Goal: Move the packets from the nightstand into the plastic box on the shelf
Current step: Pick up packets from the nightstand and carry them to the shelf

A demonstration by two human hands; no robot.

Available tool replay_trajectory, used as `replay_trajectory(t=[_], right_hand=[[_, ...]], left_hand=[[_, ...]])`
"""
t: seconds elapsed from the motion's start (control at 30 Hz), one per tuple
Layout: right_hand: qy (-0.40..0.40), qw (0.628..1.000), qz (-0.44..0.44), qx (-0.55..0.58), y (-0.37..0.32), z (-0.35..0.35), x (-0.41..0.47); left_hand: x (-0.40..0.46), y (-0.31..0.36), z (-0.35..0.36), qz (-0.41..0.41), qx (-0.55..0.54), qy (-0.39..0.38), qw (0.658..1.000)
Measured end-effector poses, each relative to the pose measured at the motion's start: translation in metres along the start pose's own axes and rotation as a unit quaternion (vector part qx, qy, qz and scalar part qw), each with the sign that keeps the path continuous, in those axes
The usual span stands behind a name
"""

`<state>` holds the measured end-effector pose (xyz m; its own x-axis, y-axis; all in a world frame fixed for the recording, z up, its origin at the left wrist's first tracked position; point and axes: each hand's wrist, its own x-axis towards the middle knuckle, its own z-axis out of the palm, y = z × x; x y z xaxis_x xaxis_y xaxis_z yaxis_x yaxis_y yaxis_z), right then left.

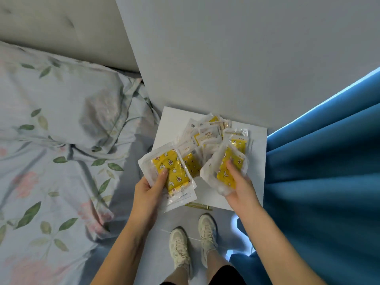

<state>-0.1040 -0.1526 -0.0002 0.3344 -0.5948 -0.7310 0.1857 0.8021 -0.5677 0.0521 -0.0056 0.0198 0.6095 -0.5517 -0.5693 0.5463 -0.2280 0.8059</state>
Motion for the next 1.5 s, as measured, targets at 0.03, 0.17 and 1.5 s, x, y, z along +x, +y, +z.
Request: replay_trajectory(t=[0.03, 0.17, 1.5], right_hand=[[-0.018, 1.0, 0.014, 0.022, -0.01, 0.006, -0.015], [-0.07, 0.997, 0.012, 0.005, -0.042, 0.031, -0.081], [-0.655, 0.512, 0.0, -0.555, 0.132, 0.15, -0.513]], left_hand=[[-0.009, 0.015, 0.004, 0.011, -0.002, -0.007, 1.0], [-0.053, 0.076, 0.007, 0.055, 0.003, -0.014, 0.998], [-0.631, -0.012, -0.12, 0.211, -0.292, 0.678, 0.641]])
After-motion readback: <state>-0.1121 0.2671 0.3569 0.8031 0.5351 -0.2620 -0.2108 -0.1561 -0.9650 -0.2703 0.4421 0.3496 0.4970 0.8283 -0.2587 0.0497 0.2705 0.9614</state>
